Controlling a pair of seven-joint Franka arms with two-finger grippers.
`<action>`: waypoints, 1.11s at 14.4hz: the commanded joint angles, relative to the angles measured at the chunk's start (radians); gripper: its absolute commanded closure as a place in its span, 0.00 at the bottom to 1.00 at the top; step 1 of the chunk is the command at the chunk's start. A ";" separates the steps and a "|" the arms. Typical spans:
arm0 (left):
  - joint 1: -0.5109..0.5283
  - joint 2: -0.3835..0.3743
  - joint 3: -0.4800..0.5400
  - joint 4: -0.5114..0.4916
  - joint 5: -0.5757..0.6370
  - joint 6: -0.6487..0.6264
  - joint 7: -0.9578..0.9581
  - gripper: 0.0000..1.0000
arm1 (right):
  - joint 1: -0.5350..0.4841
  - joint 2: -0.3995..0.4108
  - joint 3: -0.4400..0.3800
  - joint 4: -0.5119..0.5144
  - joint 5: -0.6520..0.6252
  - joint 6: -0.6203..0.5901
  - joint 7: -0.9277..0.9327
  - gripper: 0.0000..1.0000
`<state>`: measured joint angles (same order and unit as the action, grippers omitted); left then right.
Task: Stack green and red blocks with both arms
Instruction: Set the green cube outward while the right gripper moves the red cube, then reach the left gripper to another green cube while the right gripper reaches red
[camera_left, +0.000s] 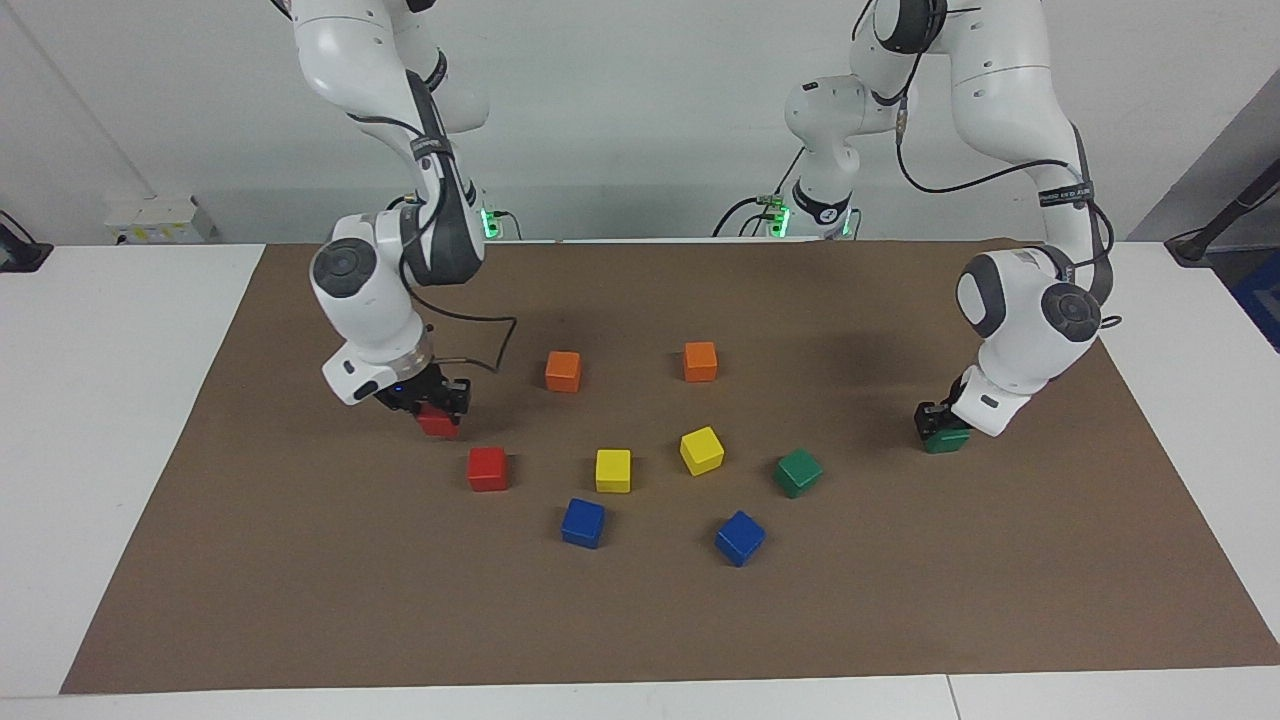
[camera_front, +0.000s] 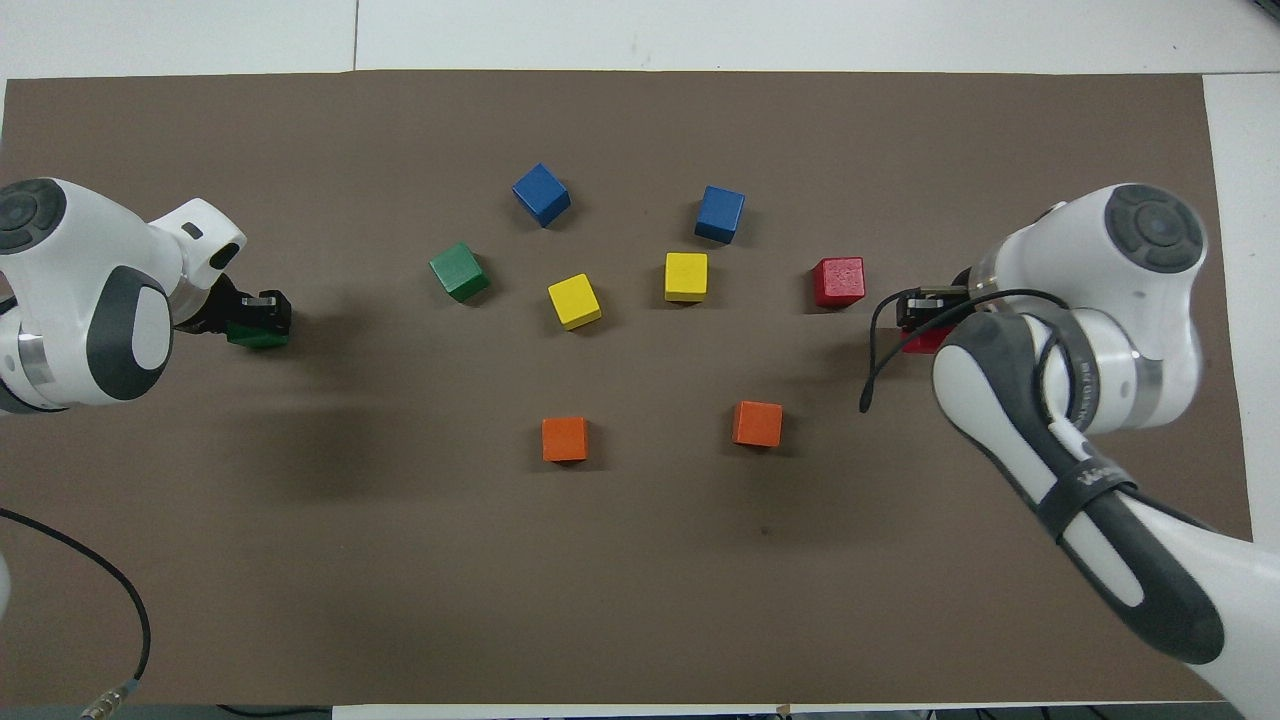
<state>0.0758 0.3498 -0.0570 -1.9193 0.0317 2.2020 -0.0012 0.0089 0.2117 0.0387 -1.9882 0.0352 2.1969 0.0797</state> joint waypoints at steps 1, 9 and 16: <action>0.013 -0.008 -0.007 -0.007 -0.012 0.019 -0.006 0.00 | -0.069 0.012 0.009 0.052 0.008 -0.014 -0.145 1.00; -0.115 0.063 -0.007 0.279 -0.079 -0.125 -0.386 0.00 | -0.167 0.051 0.007 0.006 0.002 0.030 -0.392 1.00; -0.330 0.212 -0.003 0.511 -0.056 -0.245 -0.740 0.00 | -0.176 0.070 0.007 -0.023 0.002 0.107 -0.396 1.00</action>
<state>-0.2267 0.5018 -0.0777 -1.4882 -0.0320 1.9931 -0.7035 -0.1551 0.2765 0.0359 -1.9990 0.0349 2.2627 -0.2995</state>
